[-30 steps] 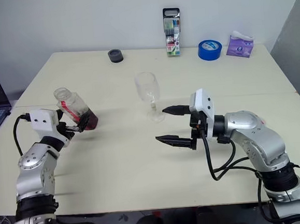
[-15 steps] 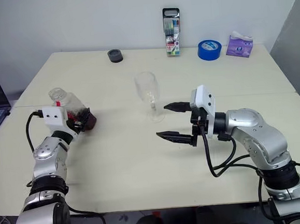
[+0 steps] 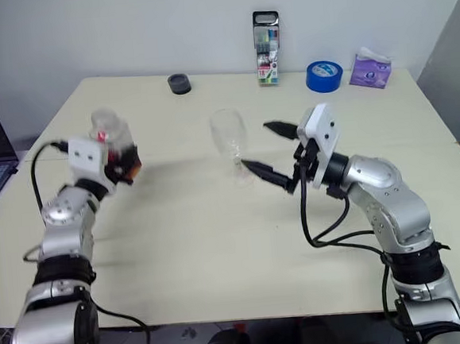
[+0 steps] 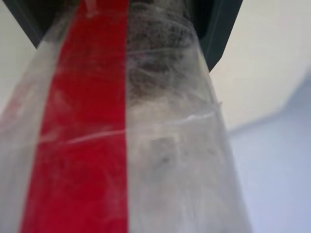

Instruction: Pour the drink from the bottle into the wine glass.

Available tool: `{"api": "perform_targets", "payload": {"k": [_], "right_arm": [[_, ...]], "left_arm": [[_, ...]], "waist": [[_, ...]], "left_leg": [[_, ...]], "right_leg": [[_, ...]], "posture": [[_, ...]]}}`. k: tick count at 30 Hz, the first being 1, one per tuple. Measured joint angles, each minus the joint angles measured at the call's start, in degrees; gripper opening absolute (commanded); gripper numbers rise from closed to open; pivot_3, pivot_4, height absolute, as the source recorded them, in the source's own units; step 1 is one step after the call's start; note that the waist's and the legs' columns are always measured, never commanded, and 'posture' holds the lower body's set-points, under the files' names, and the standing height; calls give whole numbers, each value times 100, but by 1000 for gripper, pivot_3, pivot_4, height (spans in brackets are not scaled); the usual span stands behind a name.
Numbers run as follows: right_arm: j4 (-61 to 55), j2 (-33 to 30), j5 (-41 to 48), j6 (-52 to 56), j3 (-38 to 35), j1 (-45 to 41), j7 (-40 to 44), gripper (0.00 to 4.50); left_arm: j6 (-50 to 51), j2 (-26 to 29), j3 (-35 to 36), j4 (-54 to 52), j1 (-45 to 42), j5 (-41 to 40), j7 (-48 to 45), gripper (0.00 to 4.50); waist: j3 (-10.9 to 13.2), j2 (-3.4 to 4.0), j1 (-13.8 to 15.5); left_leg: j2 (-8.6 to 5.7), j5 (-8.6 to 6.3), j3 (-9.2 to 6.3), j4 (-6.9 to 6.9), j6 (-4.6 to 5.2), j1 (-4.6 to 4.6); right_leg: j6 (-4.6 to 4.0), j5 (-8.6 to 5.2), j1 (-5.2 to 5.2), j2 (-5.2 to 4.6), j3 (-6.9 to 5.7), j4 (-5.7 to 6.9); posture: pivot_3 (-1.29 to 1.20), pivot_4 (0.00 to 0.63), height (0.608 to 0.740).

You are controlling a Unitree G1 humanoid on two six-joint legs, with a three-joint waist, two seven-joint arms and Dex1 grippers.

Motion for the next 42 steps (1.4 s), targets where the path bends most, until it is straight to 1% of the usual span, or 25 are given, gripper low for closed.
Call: {"api": "perform_targets", "payload": {"k": [3,6,11,16,22,31,42], "right_arm": [[236,103,-176,-220,18,-5,-48,4500],[379,227,-232,-350,43,-5,-79,4500],[516,345,-365,-444,148,-7,-102,4500],[630,529,-408,-493,160,-89,-108,4500],[739,602,-471,-621,175,-250,-109,4500],[819,741,-563,-697,208,-256,-124,4500],[812,823,-613,-731,208,-267,-121,4500]], "left_arm": [[-21,97,-340,28,-543,270,-199,1662],[-77,96,-723,264,-946,586,-403,1662],[-573,89,-1276,1008,-1678,1150,-522,1662],[-1218,96,-1685,1497,-2245,1633,-515,1662],[-1856,187,-2149,2057,-2468,2315,-349,1662],[-2273,322,-2570,2529,-3035,3068,182,1662],[-2563,310,-2940,2897,-3423,3551,484,1662]], "waist": [[0,0,1],[-1,-1,-20],[0,-1,-59],[0,-1,-62],[0,-1,-61],[0,-1,-51],[0,-1,-57]], "left_leg": [[-6,1,5,3,-1,-21],[-7,3,11,12,-2,-58],[-5,3,16,11,-3,-57],[-5,3,19,12,-3,-55],[-5,3,19,12,-3,-56],[-6,3,20,14,-3,-60],[-7,4,25,17,-4,-60]], "right_leg": [[1,0,-19,-5,2,0],[2,1,-68,-4,6,20],[1,0,-78,-2,8,37],[1,0,-80,-2,11,43],[1,0,-83,-2,12,44],[2,0,-87,-3,11,47],[2,0,-96,-3,10,63]], "posture": [[0,150,740],[0,150,740],[0,150,740],[0,150,740],[0,150,740],[0,150,740],[0,150,740]]}}
